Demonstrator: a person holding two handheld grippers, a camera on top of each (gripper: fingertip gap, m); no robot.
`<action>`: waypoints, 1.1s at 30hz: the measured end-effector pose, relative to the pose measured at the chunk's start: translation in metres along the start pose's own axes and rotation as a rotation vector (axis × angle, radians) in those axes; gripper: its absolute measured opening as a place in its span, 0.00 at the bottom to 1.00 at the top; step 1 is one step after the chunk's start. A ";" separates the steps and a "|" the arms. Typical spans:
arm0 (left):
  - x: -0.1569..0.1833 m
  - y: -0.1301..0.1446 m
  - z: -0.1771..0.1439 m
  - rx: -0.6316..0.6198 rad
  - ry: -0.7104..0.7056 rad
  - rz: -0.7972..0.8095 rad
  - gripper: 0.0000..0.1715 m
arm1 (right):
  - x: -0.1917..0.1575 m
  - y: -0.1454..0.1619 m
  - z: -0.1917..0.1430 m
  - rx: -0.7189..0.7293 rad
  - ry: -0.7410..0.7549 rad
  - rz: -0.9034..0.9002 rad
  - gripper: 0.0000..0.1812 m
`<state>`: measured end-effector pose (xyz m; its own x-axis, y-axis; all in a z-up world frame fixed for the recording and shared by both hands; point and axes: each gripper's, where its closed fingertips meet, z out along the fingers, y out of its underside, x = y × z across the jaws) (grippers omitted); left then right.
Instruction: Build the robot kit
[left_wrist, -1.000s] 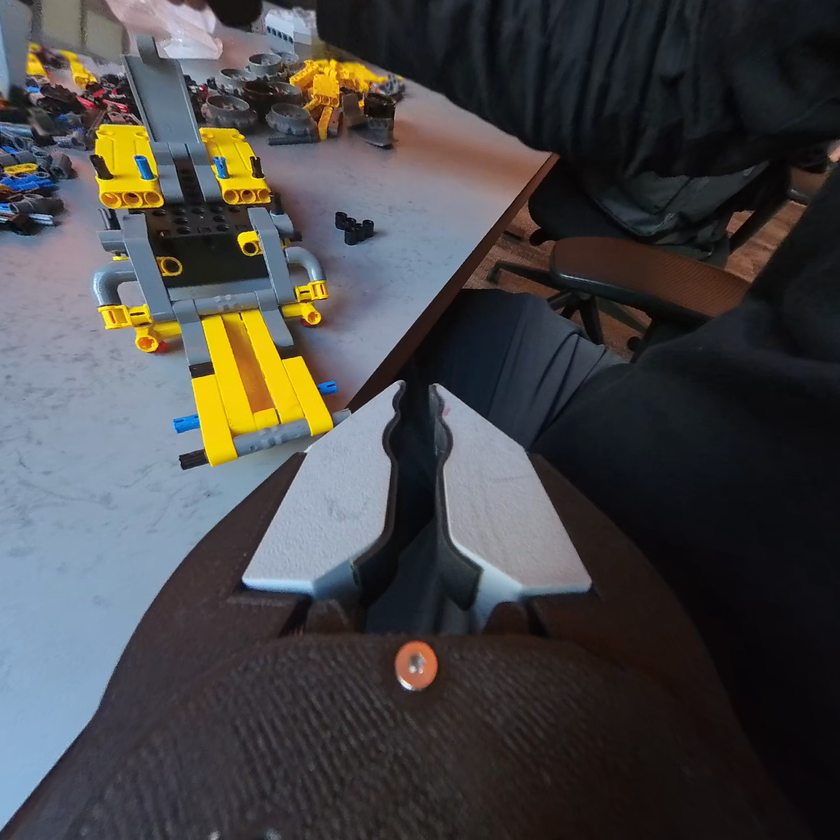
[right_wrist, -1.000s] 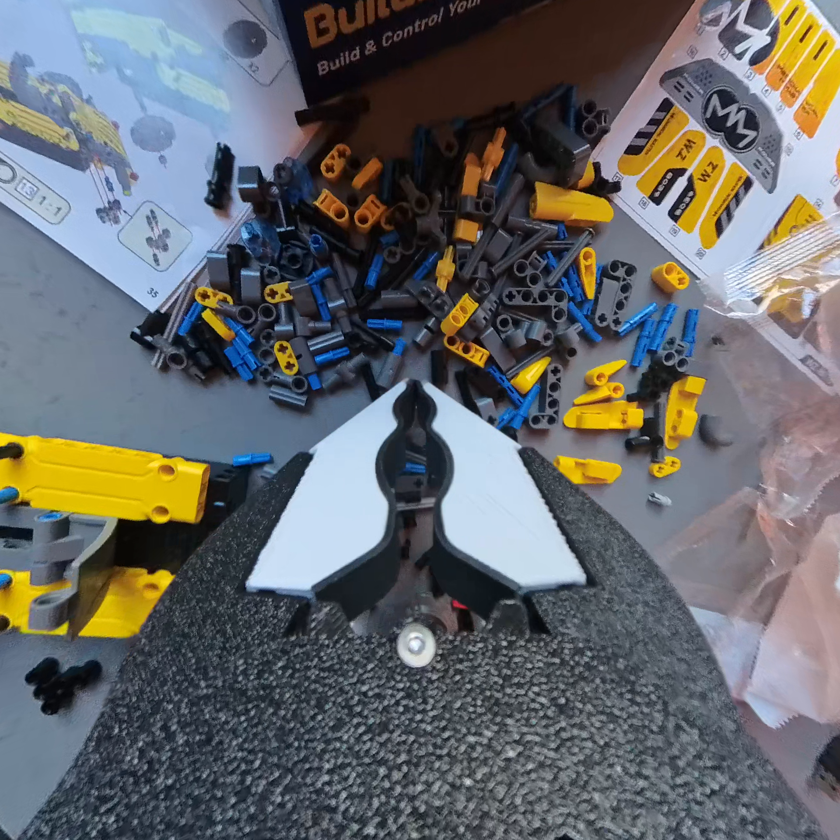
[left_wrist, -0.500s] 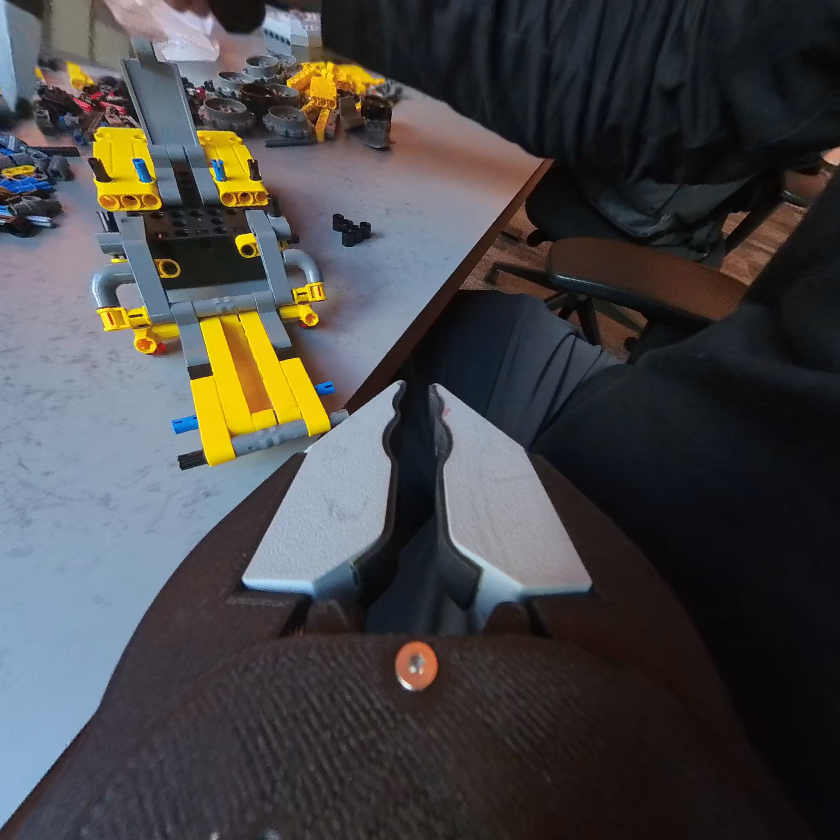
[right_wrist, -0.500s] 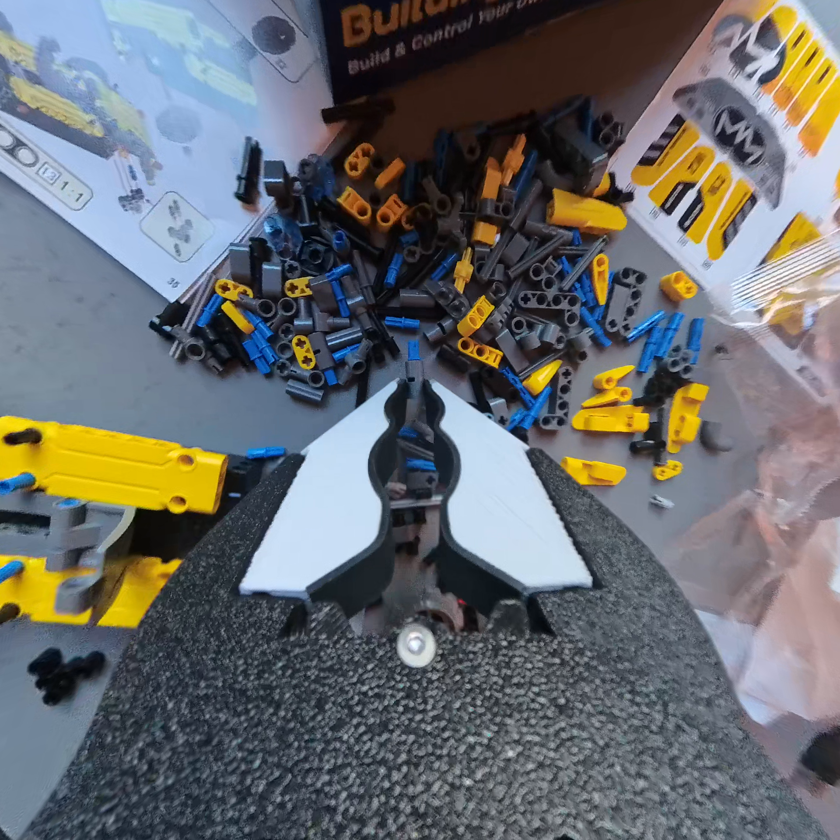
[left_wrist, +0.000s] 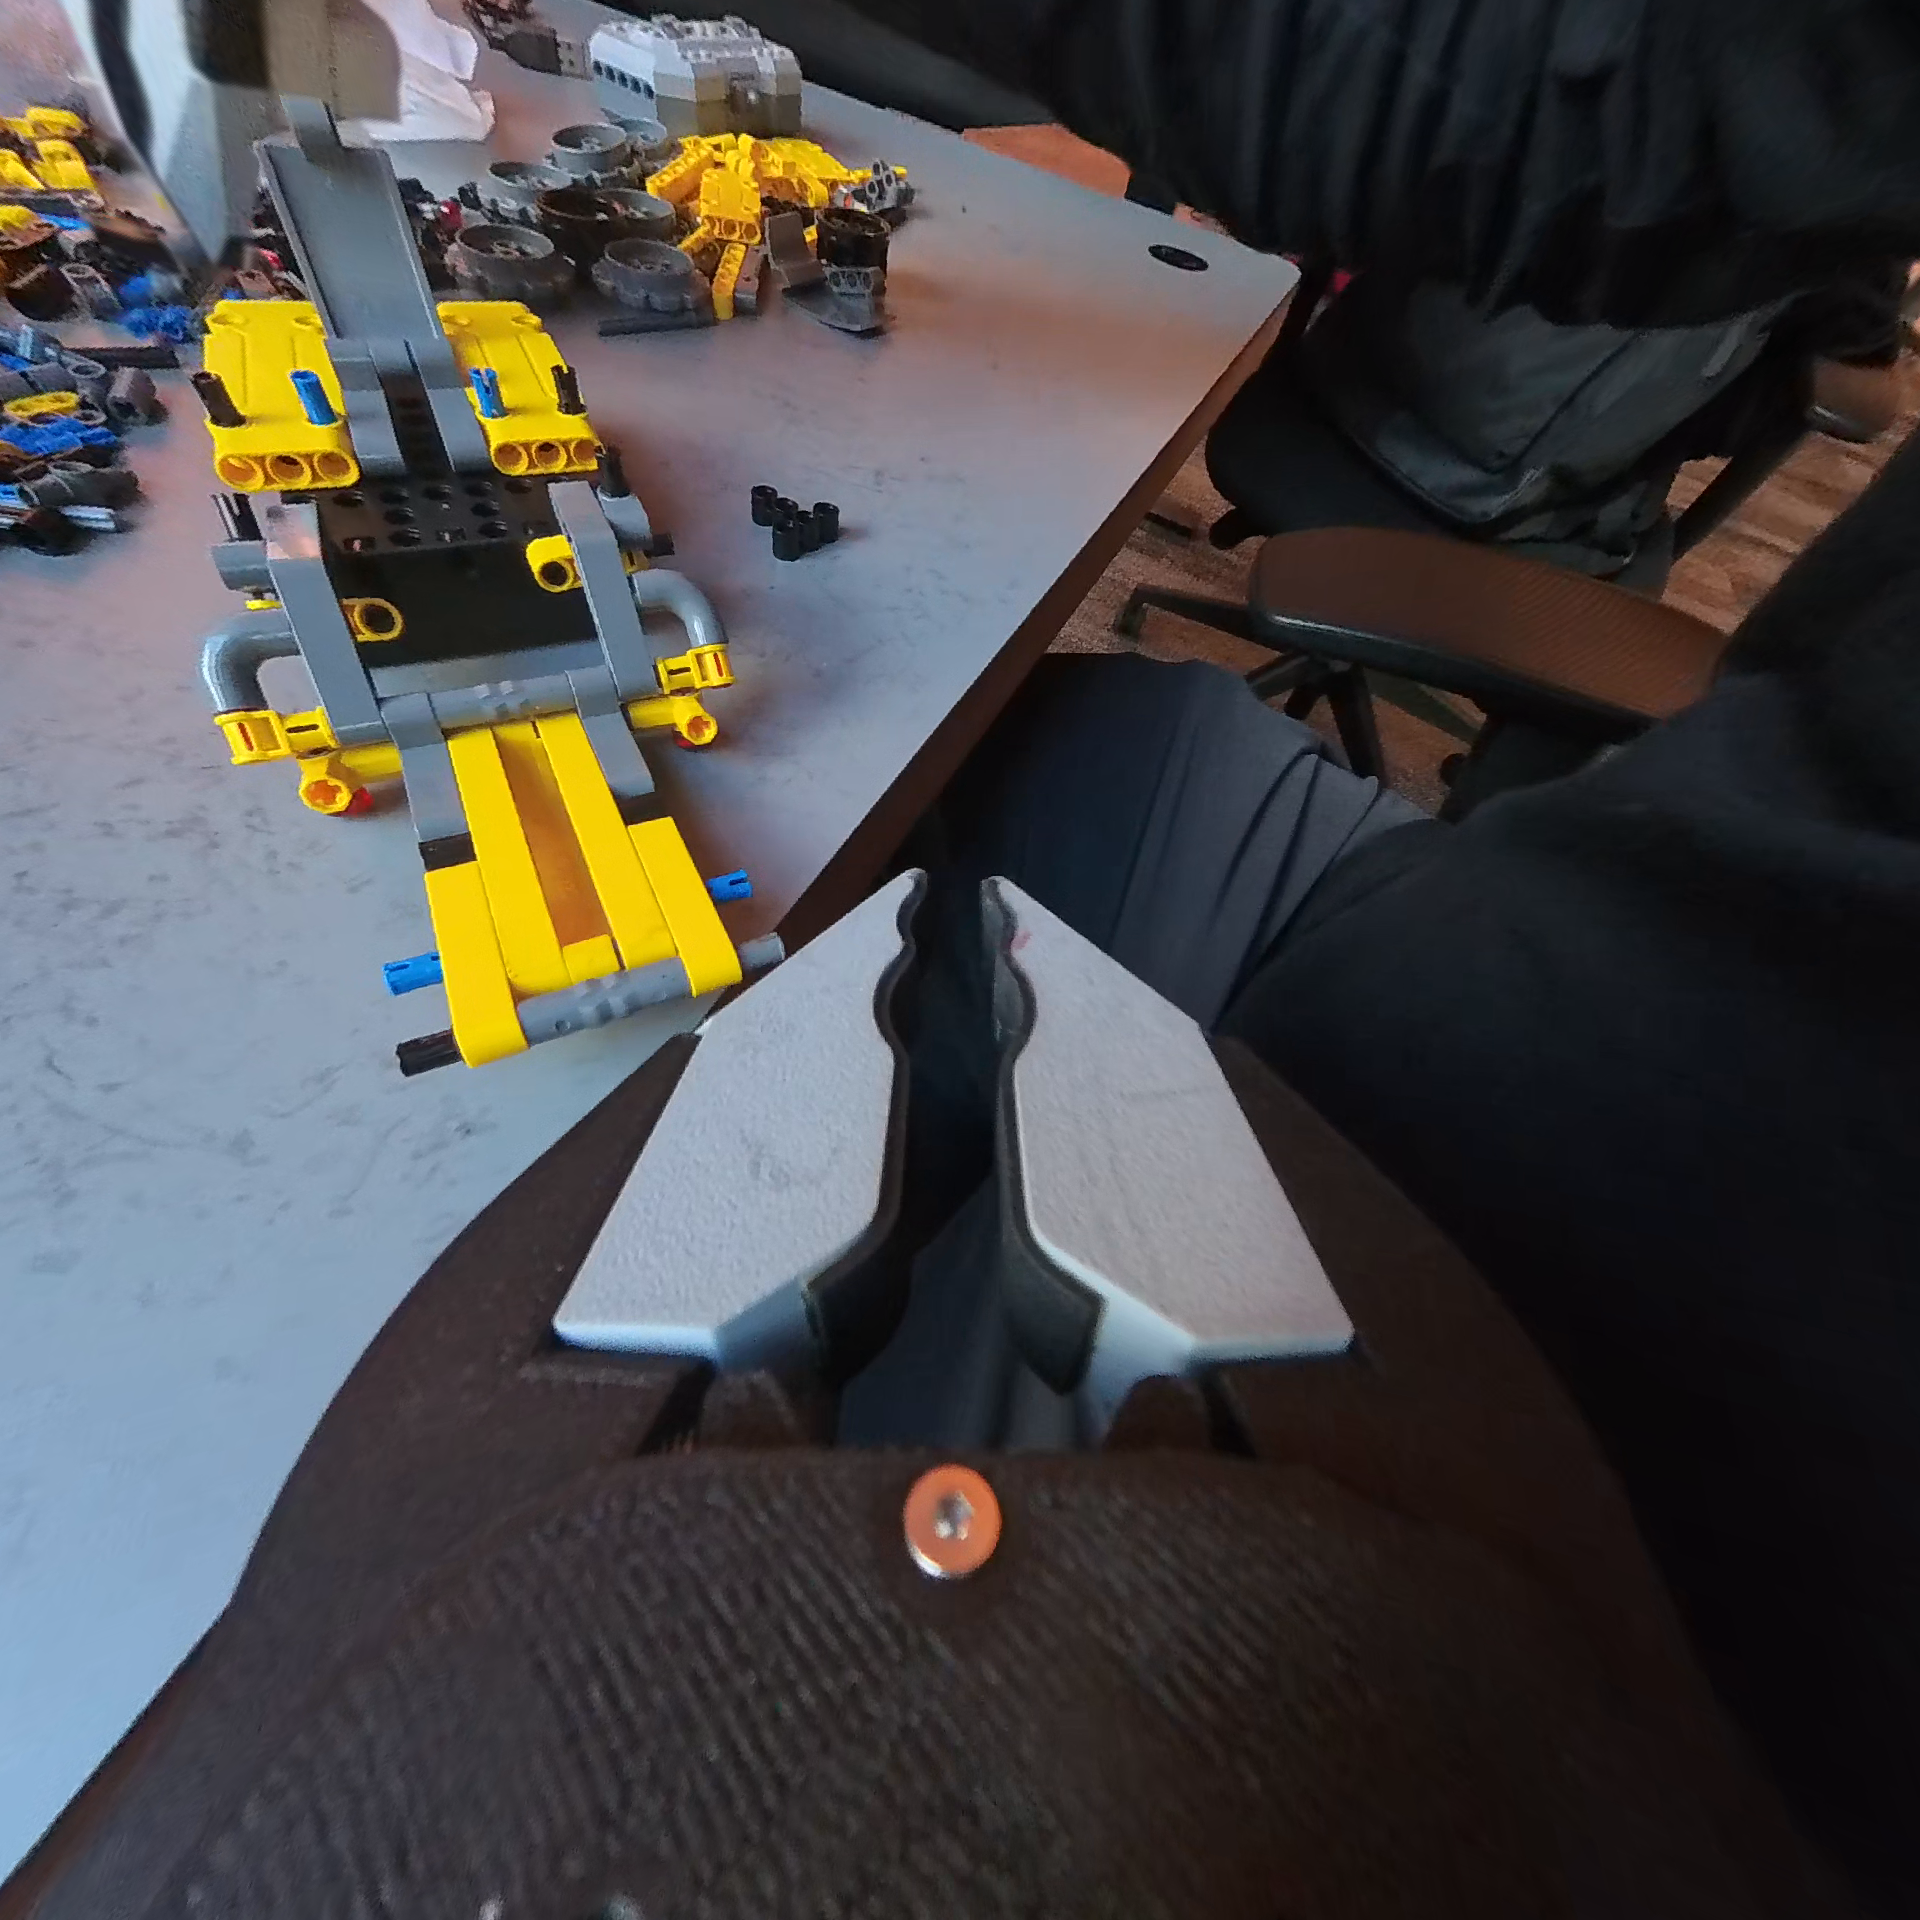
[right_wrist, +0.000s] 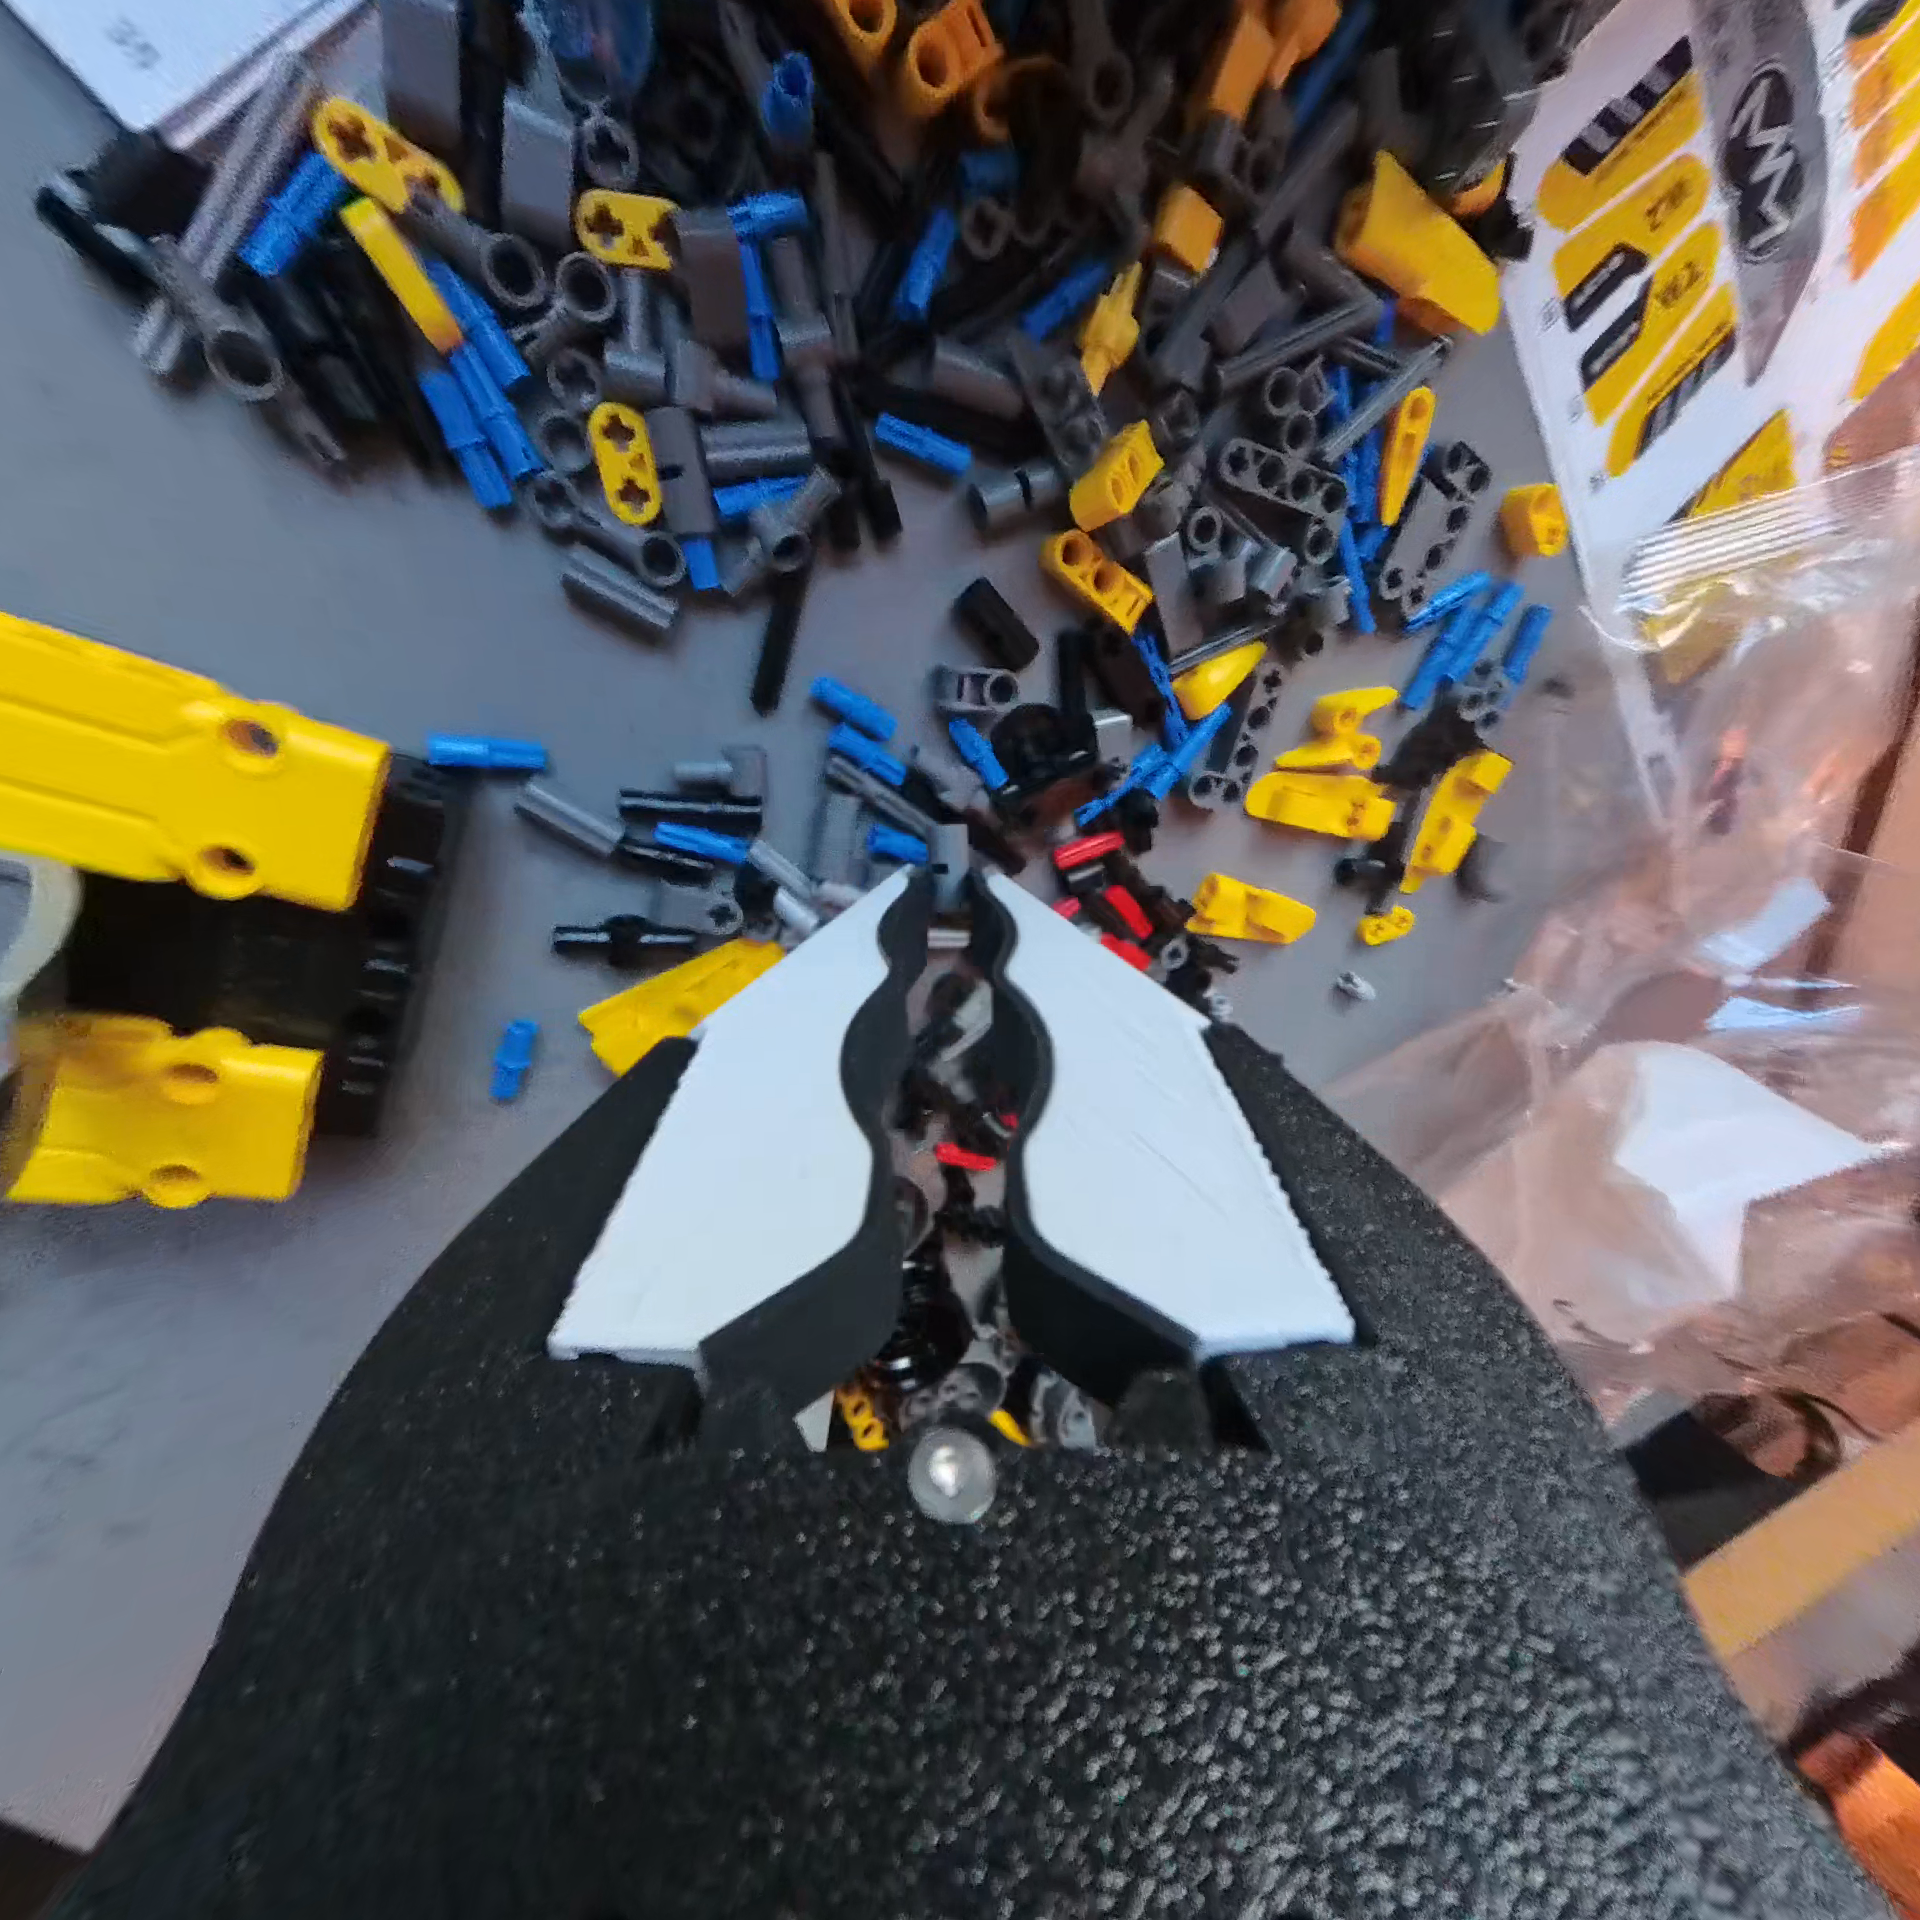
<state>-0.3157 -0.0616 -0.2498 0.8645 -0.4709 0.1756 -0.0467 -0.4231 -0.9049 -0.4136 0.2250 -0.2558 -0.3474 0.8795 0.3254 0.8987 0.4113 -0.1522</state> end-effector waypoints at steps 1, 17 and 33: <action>0.000 0.000 0.000 -0.002 0.002 -0.001 0.03 | -0.006 0.003 -0.001 -0.001 -0.034 0.012 0.04; 0.006 0.003 0.004 -0.023 0.014 0.010 0.03 | 0.052 0.012 0.005 0.208 -0.083 0.586 0.09; 0.003 0.003 0.002 -0.015 0.022 -0.019 0.03 | 0.058 -0.018 0.027 0.175 -0.105 0.525 0.03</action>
<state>-0.3123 -0.0625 -0.2528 0.8543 -0.4792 0.2014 -0.0380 -0.4441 -0.8952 -0.4567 0.2750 -0.2590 0.1019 0.9923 0.0709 0.9035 -0.0624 -0.4241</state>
